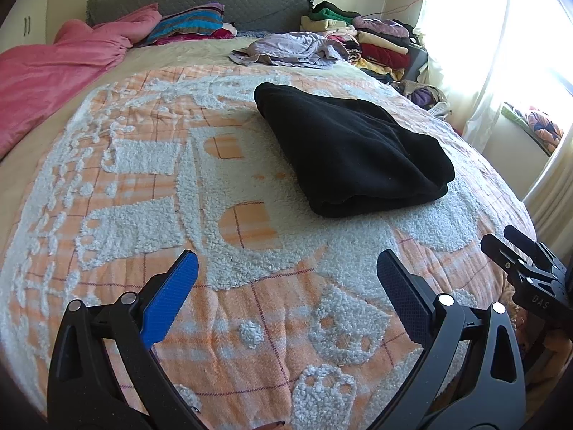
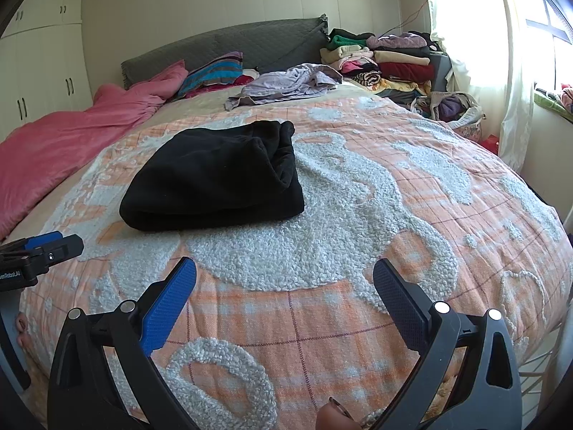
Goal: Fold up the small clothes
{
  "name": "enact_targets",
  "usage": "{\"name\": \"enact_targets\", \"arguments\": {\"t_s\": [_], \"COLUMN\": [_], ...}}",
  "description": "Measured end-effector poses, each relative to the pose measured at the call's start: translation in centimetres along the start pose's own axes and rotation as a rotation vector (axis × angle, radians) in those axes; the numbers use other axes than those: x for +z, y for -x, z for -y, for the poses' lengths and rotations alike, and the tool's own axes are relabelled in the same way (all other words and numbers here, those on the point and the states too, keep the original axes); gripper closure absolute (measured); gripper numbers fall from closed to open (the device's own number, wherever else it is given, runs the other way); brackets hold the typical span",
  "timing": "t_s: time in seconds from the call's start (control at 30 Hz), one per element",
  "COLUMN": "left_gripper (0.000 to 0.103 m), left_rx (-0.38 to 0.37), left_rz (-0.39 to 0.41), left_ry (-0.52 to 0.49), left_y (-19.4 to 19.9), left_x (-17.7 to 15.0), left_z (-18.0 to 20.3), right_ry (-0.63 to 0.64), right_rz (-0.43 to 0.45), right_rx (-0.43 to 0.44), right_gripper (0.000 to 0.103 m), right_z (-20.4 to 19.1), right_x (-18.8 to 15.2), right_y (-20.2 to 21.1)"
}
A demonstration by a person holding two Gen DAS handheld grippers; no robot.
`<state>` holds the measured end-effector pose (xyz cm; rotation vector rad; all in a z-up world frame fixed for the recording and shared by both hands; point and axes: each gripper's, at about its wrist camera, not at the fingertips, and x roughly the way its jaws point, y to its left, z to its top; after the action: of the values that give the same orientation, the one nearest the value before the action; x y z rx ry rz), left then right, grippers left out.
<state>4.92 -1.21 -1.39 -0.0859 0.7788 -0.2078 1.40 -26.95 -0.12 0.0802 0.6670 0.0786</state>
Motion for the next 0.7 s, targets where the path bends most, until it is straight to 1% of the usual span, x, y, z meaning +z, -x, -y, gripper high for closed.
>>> {"name": "enact_targets", "arguments": {"t_s": [0.7], "left_gripper": [0.009], "left_rx": [0.019], "left_rz": [-0.007], "left_ry": [-0.007], "left_y": [0.3], "left_x": [0.02], "left_z": [0.25], "right_ry": [0.002], "right_rz": [0.002], "right_rx": [-0.005], "right_gripper": [0.005], "right_z": [-0.01], "right_x": [-0.04], "right_y": [0.21]}}
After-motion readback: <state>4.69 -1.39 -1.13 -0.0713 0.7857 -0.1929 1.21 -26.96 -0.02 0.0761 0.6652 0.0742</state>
